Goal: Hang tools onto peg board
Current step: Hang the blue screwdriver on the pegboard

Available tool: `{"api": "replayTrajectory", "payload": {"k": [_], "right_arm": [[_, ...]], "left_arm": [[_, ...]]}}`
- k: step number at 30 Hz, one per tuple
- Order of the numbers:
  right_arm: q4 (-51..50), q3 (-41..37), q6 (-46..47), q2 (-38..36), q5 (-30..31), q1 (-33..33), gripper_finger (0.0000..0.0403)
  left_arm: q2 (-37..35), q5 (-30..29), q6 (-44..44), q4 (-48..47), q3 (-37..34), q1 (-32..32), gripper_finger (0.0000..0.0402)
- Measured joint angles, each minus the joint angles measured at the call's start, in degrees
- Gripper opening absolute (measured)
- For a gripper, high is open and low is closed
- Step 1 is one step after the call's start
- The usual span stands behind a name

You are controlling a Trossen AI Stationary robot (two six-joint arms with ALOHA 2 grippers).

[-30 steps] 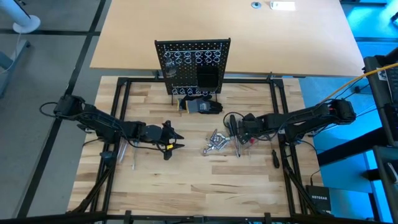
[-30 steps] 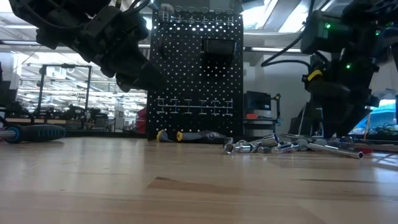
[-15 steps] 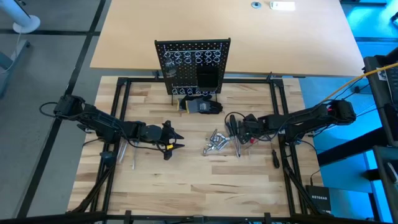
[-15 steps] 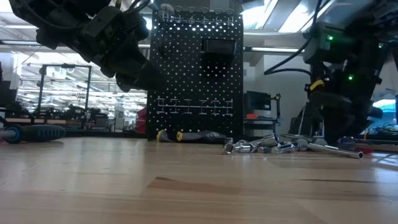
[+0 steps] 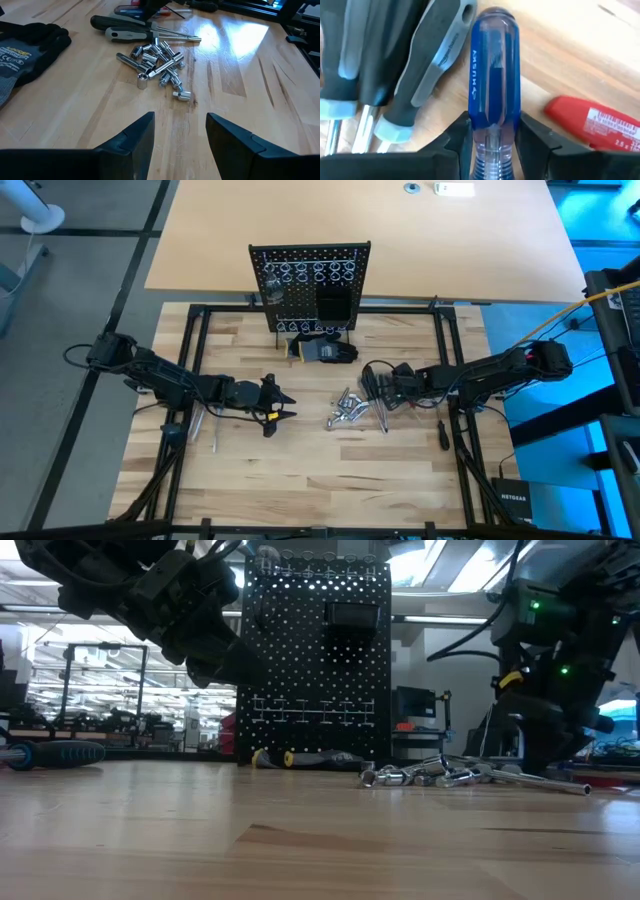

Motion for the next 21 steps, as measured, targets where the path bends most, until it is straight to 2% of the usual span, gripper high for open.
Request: {"api": "replayTrajectory", "payload": {"k": [8, 21], "right_arm": [[-0.1, 0.79, -0.17, -0.08, 0.54, 0.0, 0.0124], [0.48, 9.0, -6.43, -2.76, 5.09, 0.04, 0.0119]], "left_arm": [[0.01, 0.0, 0.0, 0.0, 0.0, 0.0, 0.0168], [-0.01, 0.02, -0.22, -0.85, 0.0, 0.0, 0.0168]]}}
